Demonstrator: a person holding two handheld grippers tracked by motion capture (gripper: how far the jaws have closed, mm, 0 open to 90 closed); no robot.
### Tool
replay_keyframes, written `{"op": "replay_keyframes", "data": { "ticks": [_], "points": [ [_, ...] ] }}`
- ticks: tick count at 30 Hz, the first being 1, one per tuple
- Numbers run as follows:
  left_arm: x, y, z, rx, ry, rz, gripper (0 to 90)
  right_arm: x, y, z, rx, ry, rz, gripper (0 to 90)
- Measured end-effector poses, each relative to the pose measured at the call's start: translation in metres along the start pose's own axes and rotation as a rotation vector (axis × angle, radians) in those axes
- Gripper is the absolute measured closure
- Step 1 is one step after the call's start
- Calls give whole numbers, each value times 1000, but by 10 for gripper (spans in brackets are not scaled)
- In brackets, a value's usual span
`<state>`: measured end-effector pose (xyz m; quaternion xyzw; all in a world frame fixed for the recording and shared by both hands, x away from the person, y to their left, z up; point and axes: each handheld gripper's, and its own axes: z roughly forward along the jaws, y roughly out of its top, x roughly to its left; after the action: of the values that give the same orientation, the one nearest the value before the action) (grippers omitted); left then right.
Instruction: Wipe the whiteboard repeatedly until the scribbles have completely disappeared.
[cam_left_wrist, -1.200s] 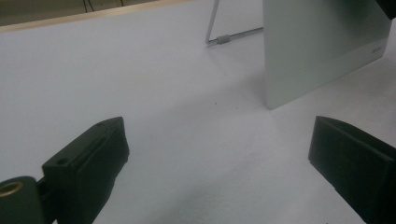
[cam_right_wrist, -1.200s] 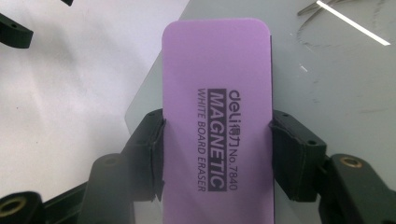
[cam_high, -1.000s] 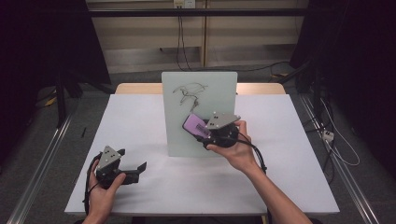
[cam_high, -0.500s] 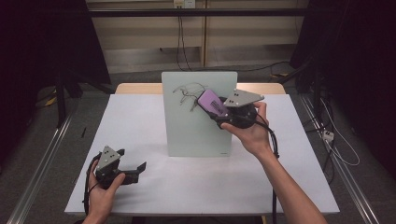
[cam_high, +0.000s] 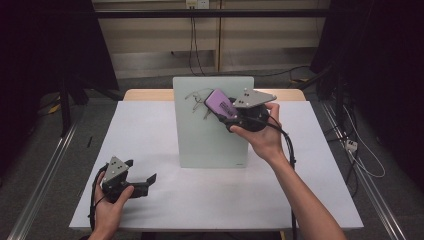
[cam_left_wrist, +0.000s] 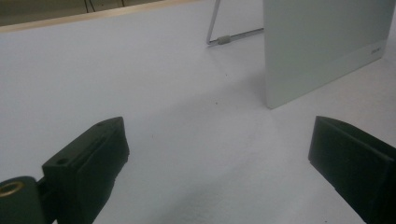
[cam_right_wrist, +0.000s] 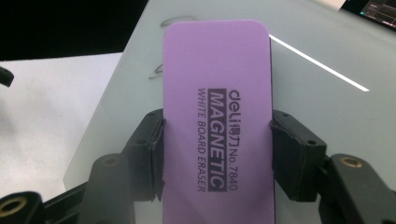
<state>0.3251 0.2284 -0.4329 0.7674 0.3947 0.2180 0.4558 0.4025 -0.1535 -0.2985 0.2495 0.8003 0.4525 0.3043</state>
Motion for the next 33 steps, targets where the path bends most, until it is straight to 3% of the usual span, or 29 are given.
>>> {"op": "replay_keyframes", "data": {
  "ticks": [14,21,26,33],
  "points": [
    [0,0,0,2,-2,3,47,44,-20,34,54,104,-29,417],
    [0,0,0,1,1,0,47,59,-26,47,94,154,-44,417],
    [1,0,-1,-1,-2,1,47,58,-25,46,97,156,-38,417],
    [0,-1,0,-6,-1,-5,47,43,-16,32,87,98,-30,417]
  ]
}}
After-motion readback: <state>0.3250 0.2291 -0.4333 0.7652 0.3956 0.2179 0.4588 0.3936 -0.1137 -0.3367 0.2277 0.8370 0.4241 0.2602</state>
